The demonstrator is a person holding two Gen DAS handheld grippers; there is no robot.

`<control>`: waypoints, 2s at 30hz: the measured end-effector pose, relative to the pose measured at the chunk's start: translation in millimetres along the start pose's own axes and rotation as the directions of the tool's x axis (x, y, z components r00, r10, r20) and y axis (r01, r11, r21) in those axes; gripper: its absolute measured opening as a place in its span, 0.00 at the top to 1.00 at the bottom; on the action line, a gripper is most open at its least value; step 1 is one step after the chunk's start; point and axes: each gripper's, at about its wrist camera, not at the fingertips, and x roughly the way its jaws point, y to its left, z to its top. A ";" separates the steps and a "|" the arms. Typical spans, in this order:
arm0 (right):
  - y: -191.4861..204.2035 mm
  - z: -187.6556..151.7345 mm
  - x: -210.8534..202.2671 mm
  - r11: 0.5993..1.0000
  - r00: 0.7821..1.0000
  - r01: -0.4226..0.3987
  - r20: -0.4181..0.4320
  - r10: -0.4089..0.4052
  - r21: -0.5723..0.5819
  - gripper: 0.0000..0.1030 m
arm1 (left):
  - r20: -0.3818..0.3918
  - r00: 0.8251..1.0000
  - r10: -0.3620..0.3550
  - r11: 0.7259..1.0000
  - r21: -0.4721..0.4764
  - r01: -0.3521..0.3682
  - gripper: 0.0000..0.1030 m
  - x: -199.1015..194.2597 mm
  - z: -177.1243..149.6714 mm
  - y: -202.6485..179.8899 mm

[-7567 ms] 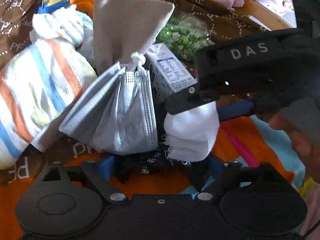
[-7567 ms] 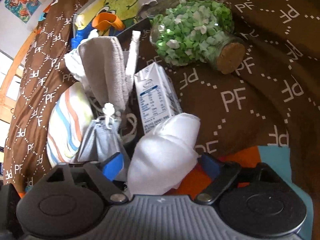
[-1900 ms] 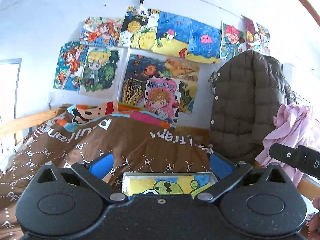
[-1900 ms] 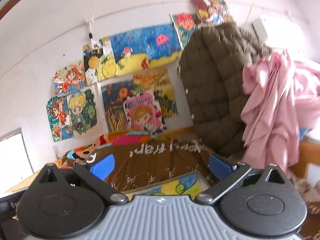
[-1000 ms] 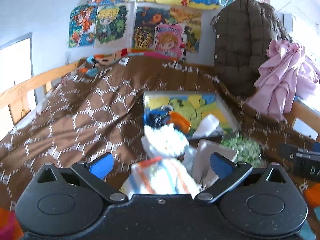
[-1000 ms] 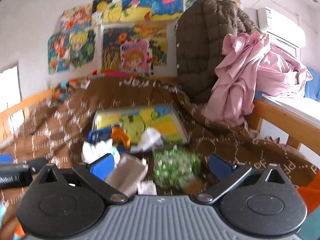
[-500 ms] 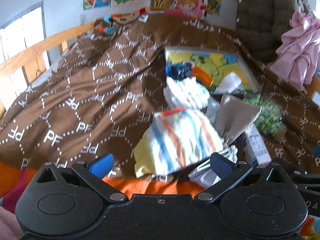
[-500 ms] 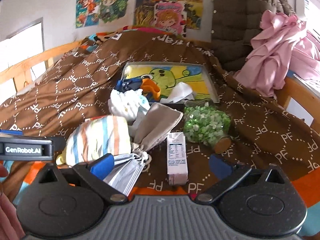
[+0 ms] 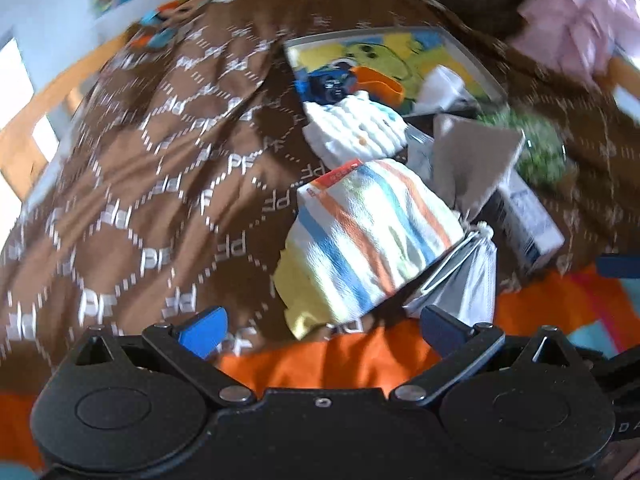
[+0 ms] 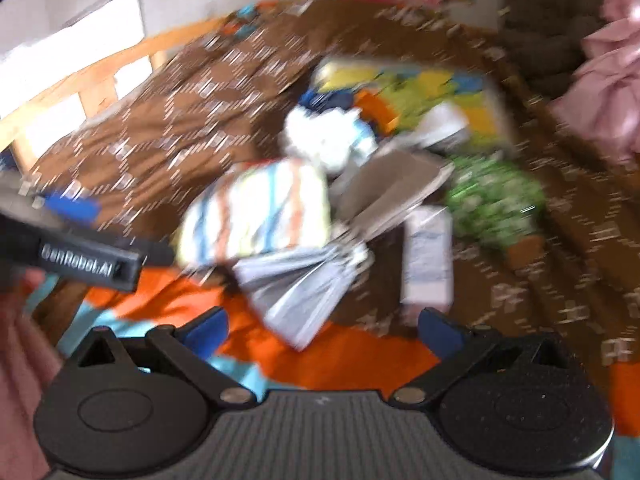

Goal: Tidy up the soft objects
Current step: 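Move both tools back toward the striped towel in the pile, then grasp the striped towel with left tool while right tool grasps the grey face mask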

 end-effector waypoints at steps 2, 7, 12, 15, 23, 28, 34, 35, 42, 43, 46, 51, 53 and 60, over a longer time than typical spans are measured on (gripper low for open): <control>0.7 2.2 11.7 0.999 0.997 -0.047 -0.056 0.046 -0.017 0.00 | -0.005 0.999 -0.036 0.999 0.022 0.036 0.01 6.5 5.3 4.0; -6.9 7.1 29.9 0.994 0.990 -0.108 -0.085 0.109 0.010 0.00 | -0.019 0.990 -0.142 0.990 -0.005 0.142 0.01 31.9 19.5 13.2; -15.8 16.9 48.1 0.991 0.989 -0.130 -0.075 0.131 0.021 0.00 | -0.077 0.976 -0.203 0.978 -0.072 0.197 0.01 65.5 30.2 23.5; -14.5 19.7 59.9 0.990 0.986 -0.142 -0.083 0.141 0.000 0.00 | -0.113 0.964 -0.241 0.963 -0.153 0.223 0.01 83.9 35.8 31.2; -14.2 21.8 81.7 0.981 0.977 -0.194 -0.087 0.195 0.021 0.00 | -0.138 0.924 -0.358 0.886 -0.363 0.289 0.01 111.9 43.5 49.0; -8.3 22.5 89.8 0.980 0.977 -0.199 -0.084 0.197 -0.007 0.00 | -0.142 0.903 -0.406 0.829 -0.472 0.299 0.01 127.0 42.5 54.8; -8.7 21.0 96.8 0.985 0.981 -0.168 -0.100 0.165 -0.028 0.00 | -0.133 0.860 -0.492 0.745 -0.576 0.337 0.01 139.9 38.6 59.7; -9.5 20.5 98.5 0.986 0.981 -0.163 -0.108 0.159 -0.024 0.00 | -0.130 0.856 -0.500 0.738 -0.581 0.343 0.02 140.2 38.0 59.8; -9.9 17.5 104.3 0.992 0.984 -0.120 -0.140 0.113 -0.039 0.10 | -0.130 0.811 -0.571 0.688 -0.614 0.386 0.24 139.5 33.9 56.9; -9.1 17.4 104.4 0.992 0.984 -0.117 -0.144 0.109 -0.047 0.11 | -0.131 0.798 -0.588 0.672 -0.629 0.391 0.27 140.8 32.6 56.5; -6.6 17.7 103.4 0.991 0.983 -0.119 -0.149 0.108 -0.068 0.17 | -0.149 0.798 -0.584 0.676 -0.634 0.376 0.39 141.9 29.0 55.6; -4.5 18.3 103.1 0.990 0.984 -0.104 -0.152 0.089 -0.099 0.20 | -0.178 0.815 -0.552 0.711 -0.612 0.348 0.60 139.4 28.4 59.5; -5.0 18.2 103.8 0.990 0.984 -0.102 -0.158 0.086 -0.100 0.23 | -0.185 0.823 -0.538 0.729 -0.592 0.344 0.66 136.0 29.1 59.0; -6.0 17.4 98.5 0.990 0.985 -0.083 -0.161 0.063 -0.118 0.32 | -0.222 0.869 -0.442 0.818 -0.498 0.288 0.84 109.2 24.2 59.5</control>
